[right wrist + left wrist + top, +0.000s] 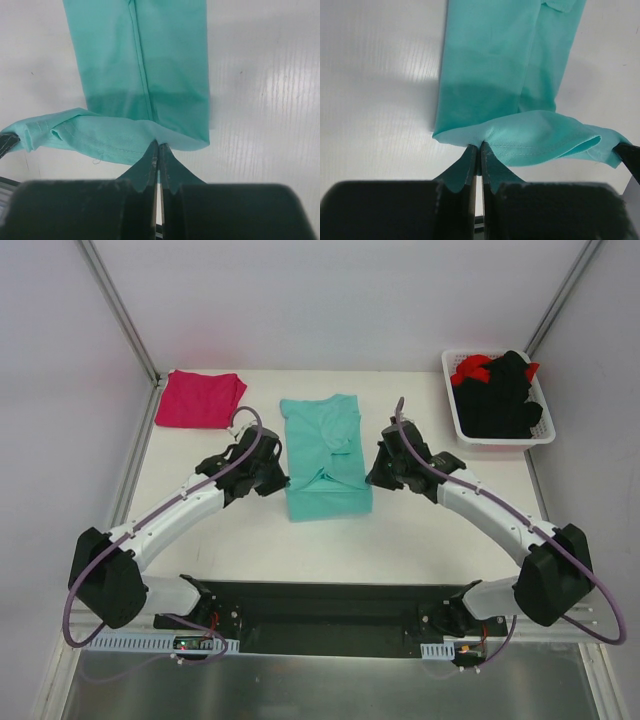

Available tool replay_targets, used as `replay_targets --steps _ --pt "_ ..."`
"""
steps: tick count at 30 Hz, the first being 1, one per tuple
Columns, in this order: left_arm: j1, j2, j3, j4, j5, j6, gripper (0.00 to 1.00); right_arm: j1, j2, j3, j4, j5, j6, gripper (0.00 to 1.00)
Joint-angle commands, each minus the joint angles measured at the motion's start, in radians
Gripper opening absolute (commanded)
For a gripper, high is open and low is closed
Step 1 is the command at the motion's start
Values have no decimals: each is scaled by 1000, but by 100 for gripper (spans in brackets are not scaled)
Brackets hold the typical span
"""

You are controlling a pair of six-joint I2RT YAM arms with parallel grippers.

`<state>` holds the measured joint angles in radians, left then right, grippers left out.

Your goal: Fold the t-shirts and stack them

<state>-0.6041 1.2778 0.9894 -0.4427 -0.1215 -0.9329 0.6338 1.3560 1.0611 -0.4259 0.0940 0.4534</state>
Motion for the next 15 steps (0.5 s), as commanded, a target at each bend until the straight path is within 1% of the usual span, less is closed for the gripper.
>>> replay_targets --steps 1,15 --pt "53 63 69 35 37 72 0 -46 51 71 38 -59 -47 1" --pt "139 317 212 113 120 128 0 -124 284 194 99 -155 -67 1"
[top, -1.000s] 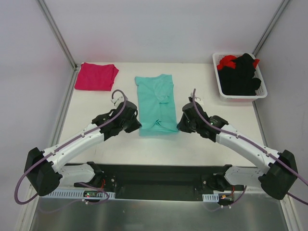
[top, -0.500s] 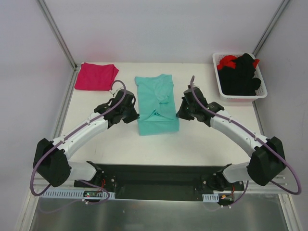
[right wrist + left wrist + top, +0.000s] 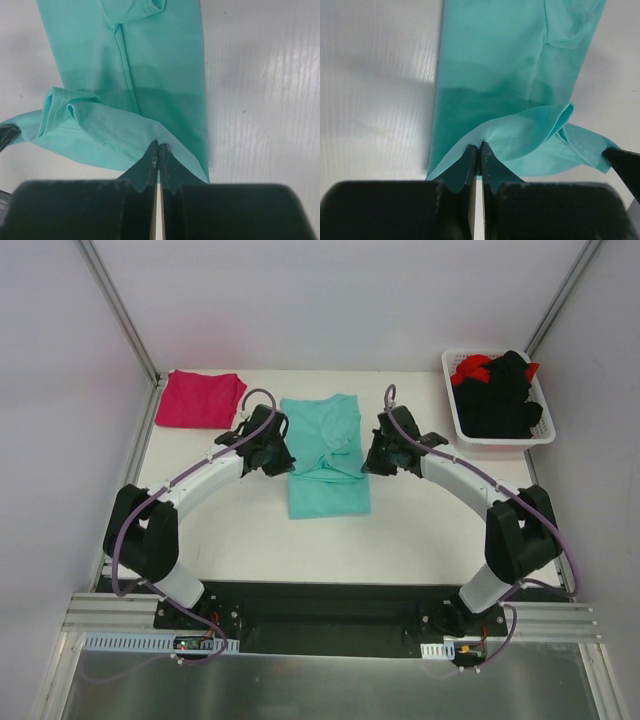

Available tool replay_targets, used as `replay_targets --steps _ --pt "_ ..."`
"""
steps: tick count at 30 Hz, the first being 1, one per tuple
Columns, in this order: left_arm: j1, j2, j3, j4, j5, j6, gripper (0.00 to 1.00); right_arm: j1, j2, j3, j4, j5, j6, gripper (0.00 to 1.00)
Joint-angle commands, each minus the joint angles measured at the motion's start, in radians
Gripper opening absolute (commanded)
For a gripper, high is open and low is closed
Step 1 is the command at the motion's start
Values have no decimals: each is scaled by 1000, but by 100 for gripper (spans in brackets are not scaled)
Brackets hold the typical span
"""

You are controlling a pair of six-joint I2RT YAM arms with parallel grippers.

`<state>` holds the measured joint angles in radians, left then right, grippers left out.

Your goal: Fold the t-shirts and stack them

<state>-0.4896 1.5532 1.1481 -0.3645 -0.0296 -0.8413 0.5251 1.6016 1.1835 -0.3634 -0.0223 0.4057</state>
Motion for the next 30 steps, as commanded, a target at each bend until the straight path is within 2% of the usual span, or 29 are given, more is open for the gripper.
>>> replay_targets --steps 1,19,30 --pt "28 50 56 38 28 38 0 -17 61 80 41 -44 -19 1" --pt "95 154 90 90 92 64 0 -65 222 211 57 -91 -25 1" --pt "129 226 179 95 106 91 0 -96 297 295 32 -111 -44 1"
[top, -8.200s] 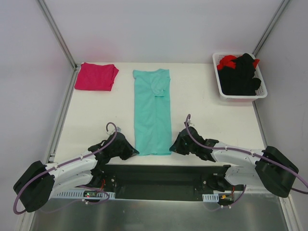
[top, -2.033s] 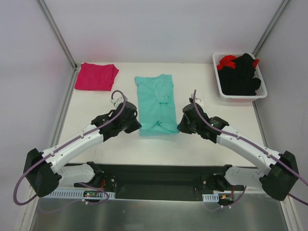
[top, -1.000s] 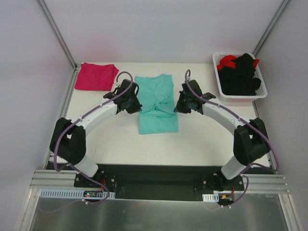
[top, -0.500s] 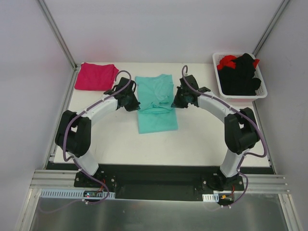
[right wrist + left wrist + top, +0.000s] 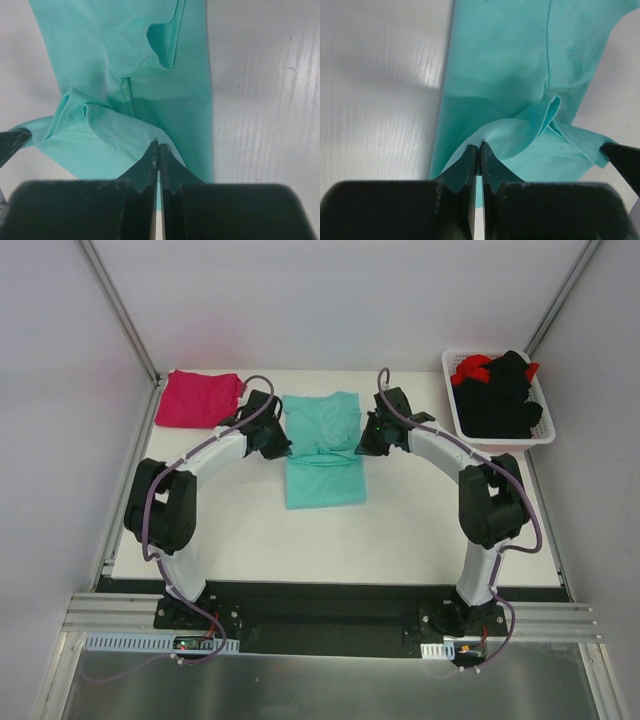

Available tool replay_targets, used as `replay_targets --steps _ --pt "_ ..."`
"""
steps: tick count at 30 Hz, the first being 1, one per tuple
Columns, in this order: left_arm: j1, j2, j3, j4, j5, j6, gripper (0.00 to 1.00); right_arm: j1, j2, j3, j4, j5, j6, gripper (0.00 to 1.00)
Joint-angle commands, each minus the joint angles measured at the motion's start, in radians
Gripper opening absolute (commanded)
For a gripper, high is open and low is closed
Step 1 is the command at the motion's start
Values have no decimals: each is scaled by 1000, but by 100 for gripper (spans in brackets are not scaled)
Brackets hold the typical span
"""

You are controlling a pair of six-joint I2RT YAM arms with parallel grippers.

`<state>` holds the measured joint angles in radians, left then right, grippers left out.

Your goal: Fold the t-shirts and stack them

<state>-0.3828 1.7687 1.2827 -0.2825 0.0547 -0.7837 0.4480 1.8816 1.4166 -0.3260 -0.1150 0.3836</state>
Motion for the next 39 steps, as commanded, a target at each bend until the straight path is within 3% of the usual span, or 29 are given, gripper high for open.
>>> replay_targets --steps 1,8,9,10,13,16,18,19,20,22,24,29,39 --pt "25 14 46 13 22 34 0 -20 25 65 -5 -18 -29 1" --pt "35 38 32 19 11 40 0 -32 57 79 -5 -8 -64 1" --pt "36 41 29 25 7 41 0 -34 65 84 -2 -11 -71 3" --pt "39 43 24 29 5 43 6 -34 70 87 2 -14 -78 11" --pt "45 35 0 69 -12 46 9 -38 90 90 42 -9 -112 13" --pt "47 37 4 89 -39 60 25 -54 123 104 83 -31 -115 22" --pt "56 43 9 101 -49 67 42 -68 142 146 91 -28 -123 24" --pt "59 47 29 105 -50 70 56 -69 164 168 93 -20 -129 28" --pt "70 57 43 105 -91 84 83 -74 172 211 91 -15 -137 29" --pt "88 67 88 106 -89 92 85 -81 182 255 91 0 -162 29" --pt "102 74 139 105 -107 127 99 -84 169 304 87 26 -187 29" --pt "102 3 153 91 -122 161 99 -86 113 386 6 17 -253 31" --pt "59 -198 -121 91 -134 104 99 -65 48 294 -34 -167 -247 31"
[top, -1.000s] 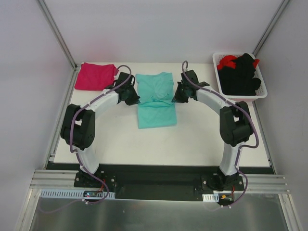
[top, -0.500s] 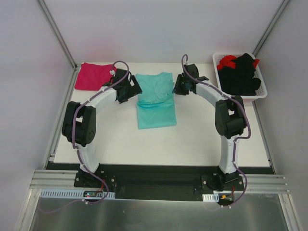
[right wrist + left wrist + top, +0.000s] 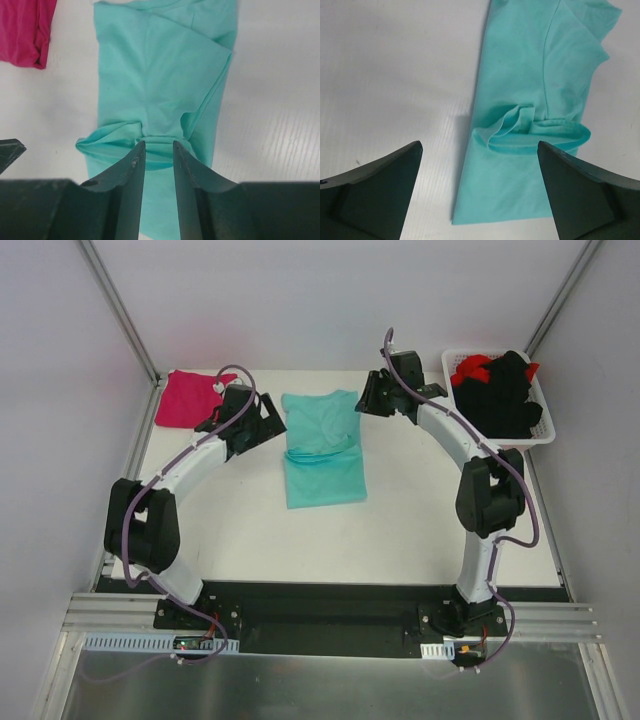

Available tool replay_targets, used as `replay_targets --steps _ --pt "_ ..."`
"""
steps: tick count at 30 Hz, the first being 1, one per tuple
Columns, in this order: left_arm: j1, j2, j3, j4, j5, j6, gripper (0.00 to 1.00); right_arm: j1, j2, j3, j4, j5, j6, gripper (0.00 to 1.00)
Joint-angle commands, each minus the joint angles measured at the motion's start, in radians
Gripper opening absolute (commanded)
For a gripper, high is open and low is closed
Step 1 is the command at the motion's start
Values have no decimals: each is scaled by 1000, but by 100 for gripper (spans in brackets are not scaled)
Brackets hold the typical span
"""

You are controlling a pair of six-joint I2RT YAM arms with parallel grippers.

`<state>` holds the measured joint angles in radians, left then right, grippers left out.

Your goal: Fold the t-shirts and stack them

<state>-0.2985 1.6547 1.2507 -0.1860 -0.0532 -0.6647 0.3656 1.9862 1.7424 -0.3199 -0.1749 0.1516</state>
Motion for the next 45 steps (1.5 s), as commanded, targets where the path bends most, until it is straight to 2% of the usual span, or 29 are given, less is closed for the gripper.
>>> replay_targets --steps 1,4,11,20,31,34,39,45 --pt "-25 -87 -100 -7 -31 -13 99 28 -53 -43 -53 -115 -15 31" --pt "-25 -69 -126 -23 -97 4 99 55 -30 -44 -82 -143 -23 30" --pt "-1 -55 -103 -73 -94 5 99 59 68 -18 -114 -218 -18 31" --pt "1 -56 -71 -104 -79 11 99 49 144 49 -145 -242 -18 31" --pt "2 -56 -65 -130 -95 -3 99 110 88 36 -208 -265 -7 31" --pt "36 -67 -66 -173 -143 -10 99 154 76 2 -197 -264 3 31" --pt "137 -81 -53 -225 -109 -6 99 228 132 43 -176 -276 45 30" --pt "174 -116 -40 -248 -97 8 99 282 207 103 -160 -275 85 30"
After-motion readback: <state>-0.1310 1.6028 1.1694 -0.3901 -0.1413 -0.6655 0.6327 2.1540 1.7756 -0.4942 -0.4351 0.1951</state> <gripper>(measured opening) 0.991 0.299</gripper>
